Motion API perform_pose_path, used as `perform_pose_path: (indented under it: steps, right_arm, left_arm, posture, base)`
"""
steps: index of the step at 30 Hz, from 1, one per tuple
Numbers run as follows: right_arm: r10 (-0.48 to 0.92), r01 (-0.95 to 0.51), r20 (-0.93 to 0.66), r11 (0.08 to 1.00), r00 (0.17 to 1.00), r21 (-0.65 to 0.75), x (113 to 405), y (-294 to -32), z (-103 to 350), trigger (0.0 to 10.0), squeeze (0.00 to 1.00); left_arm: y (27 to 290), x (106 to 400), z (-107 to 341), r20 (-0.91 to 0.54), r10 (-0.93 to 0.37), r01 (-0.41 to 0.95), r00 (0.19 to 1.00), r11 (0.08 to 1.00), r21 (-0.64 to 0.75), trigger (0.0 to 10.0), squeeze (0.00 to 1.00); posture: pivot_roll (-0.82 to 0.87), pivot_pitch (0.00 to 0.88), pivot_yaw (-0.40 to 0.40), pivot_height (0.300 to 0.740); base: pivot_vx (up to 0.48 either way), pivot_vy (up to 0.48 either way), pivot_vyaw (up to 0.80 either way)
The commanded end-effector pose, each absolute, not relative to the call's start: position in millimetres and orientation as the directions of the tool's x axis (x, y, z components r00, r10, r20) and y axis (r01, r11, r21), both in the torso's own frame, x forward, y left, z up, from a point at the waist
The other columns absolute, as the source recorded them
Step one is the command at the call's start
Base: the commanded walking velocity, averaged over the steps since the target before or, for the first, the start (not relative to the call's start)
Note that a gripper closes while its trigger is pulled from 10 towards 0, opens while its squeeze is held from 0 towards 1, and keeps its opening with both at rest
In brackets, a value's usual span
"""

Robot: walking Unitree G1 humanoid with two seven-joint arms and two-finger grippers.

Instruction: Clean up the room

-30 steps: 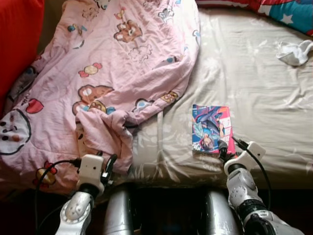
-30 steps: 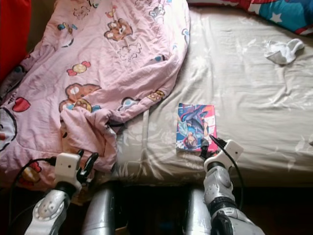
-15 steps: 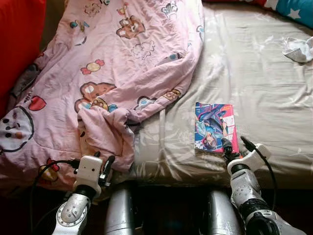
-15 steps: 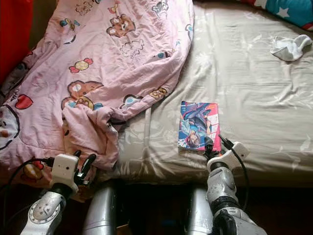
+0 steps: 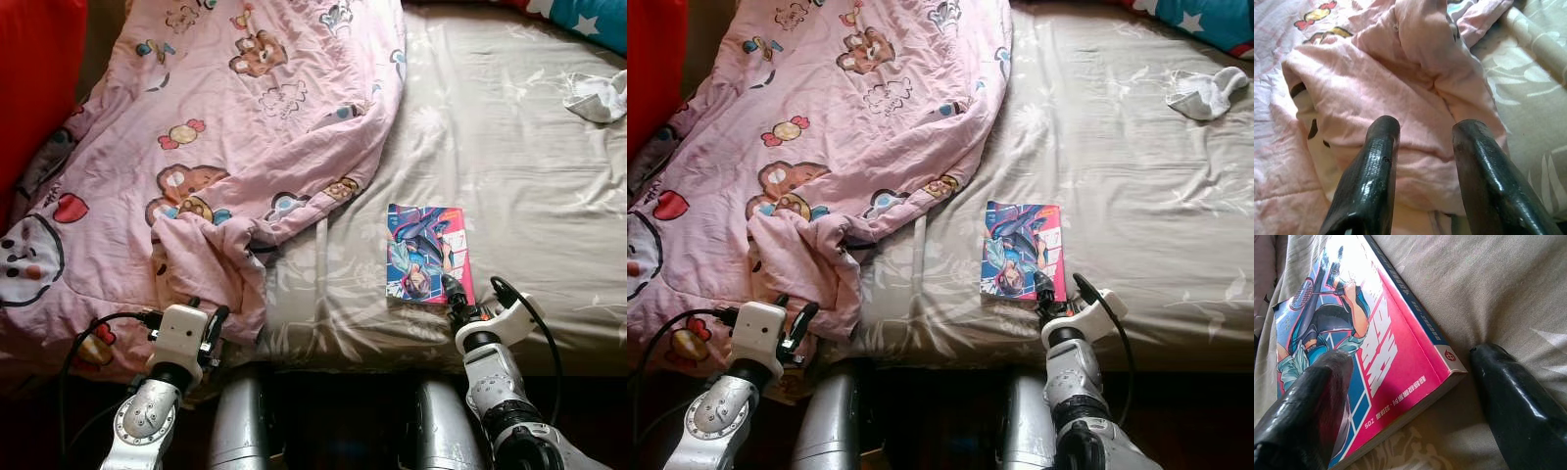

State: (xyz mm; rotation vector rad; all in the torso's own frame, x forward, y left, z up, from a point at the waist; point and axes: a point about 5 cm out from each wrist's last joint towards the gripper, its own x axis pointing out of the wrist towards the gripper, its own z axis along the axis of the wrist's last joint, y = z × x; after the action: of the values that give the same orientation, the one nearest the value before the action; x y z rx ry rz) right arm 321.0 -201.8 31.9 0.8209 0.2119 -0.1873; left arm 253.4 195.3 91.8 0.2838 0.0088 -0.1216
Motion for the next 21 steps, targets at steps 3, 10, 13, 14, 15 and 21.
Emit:
perform_pose_path:
  steps: [3, 10, 13, 14, 15, 21]
  right_arm:
    - [0.046, 0.262, -0.374, 0.634, 0.926, 0.728, 304, -170, 5, 4.9, 0.0]
    - [0.096, 0.214, -0.346, 0.625, 0.933, 0.751, 304, -164, 4, 0.0, 0.0]
    - [0.135, 0.173, -0.325, 0.629, 0.936, 0.758, 303, -159, 5, 0.0, 0.0]
    - [0.159, 0.145, -0.317, 0.643, 0.935, 0.752, 303, -156, 5, 0.0, 0.0]
    - [0.163, 0.141, -0.317, 0.648, 0.934, 0.749, 303, -156, 5, 0.0, 0.0]
    - [0.161, 0.146, -0.32, 0.645, 0.934, 0.75, 301, -155, 3, 0.0, 0.0]
  left_arm:
    - [200, 250, 88, -0.054, -0.106, 0.118, 0.993, 0.948, 0.296, 10.0, 0.0]
    - [199, 252, 89, -0.051, -0.11, 0.12, 0.993, 0.947, 0.296, 10.0, 0.0]
    - [200, 253, 89, -0.052, -0.11, 0.121, 0.993, 0.947, 0.296, 10.0, 0.0]
    - [200, 253, 90, -0.052, -0.112, 0.122, 0.992, 0.947, 0.296, 10.0, 0.0]
    - [200, 254, 90, -0.051, -0.113, 0.123, 0.992, 0.947, 0.295, 10.0, 0.0]
    - [199, 255, 91, -0.046, -0.118, 0.126, 0.992, 0.948, 0.292, 10.0, 0.0]
  posture:
    - [0.16, 0.292, 0.113, 0.562]
    - [0.17, 0.289, 0.117, 0.562]
    - [0.17, 0.287, 0.12, 0.562]
    - [0.17, 0.286, 0.12, 0.562]
    - [0.17, 0.286, 0.12, 0.562]
    - [0.16, 0.283, 0.124, 0.562]
  base:
    - [0.0, 0.0, 0.0]
    - [0.0, 0.0, 0.0]
    - [0.0, 0.0, 0.0]
    - [0.0, 0.0, 0.0]
    - [0.0, 0.0, 0.0]
    - [0.0, 0.0, 0.0]
